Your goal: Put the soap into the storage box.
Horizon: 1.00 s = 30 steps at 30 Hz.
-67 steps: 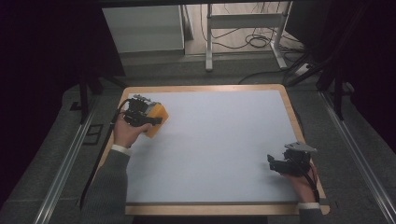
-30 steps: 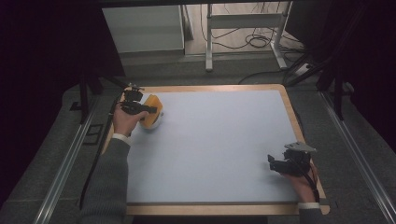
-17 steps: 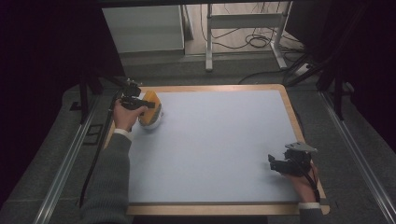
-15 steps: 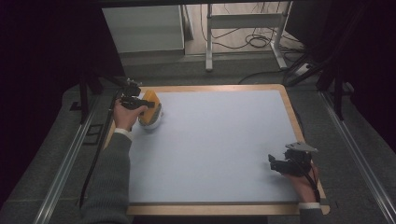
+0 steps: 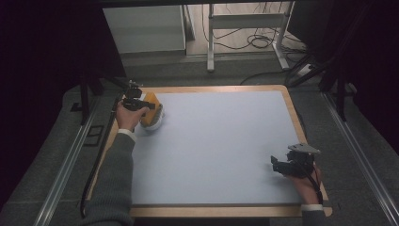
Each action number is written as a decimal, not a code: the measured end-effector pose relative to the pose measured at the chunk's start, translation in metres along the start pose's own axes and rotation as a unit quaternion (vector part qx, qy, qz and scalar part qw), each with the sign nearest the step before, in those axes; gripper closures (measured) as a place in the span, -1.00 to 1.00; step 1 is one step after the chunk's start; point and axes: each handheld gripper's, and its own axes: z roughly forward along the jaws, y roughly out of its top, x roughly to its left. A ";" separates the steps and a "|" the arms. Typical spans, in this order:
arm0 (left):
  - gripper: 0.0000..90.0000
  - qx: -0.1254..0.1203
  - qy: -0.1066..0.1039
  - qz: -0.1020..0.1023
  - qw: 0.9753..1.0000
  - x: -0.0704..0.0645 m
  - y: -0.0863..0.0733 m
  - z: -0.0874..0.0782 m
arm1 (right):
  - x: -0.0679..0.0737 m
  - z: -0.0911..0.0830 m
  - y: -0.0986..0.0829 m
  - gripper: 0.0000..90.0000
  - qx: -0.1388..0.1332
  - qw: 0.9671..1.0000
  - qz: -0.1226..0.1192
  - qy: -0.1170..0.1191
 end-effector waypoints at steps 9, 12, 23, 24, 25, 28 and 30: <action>0.36 0.011 0.007 -0.007 1.000 0.006 -0.004 0.010 | 0.000 0.002 -0.001 -0.83 0.004 1.000 -0.003 -0.001; 0.36 0.013 0.008 -0.010 1.000 0.008 -0.005 0.014 | 0.000 0.002 -0.001 -0.83 0.005 1.000 -0.002 -0.001; -0.01 -0.025 0.030 -0.015 0.999 0.010 -0.004 0.007 | -0.001 0.003 -0.002 -0.83 0.006 1.000 -0.002 -0.002; -0.11 -0.025 0.030 -0.015 0.999 0.010 -0.004 0.007 | -0.001 0.003 -0.002 -0.83 0.006 1.000 -0.002 -0.002; -0.17 -0.025 0.046 -0.010 0.999 0.012 -0.003 0.003 | 0.000 0.003 -0.002 -0.83 0.007 1.000 -0.003 -0.001; -0.27 -0.031 0.049 -0.010 0.998 0.015 -0.005 -0.003 | 0.001 0.003 -0.002 -0.83 0.007 1.000 -0.004 -0.001; -0.32 -0.044 0.039 -0.013 0.998 0.016 -0.007 -0.008 | 0.001 0.003 -0.002 -0.83 0.007 1.000 -0.005 0.000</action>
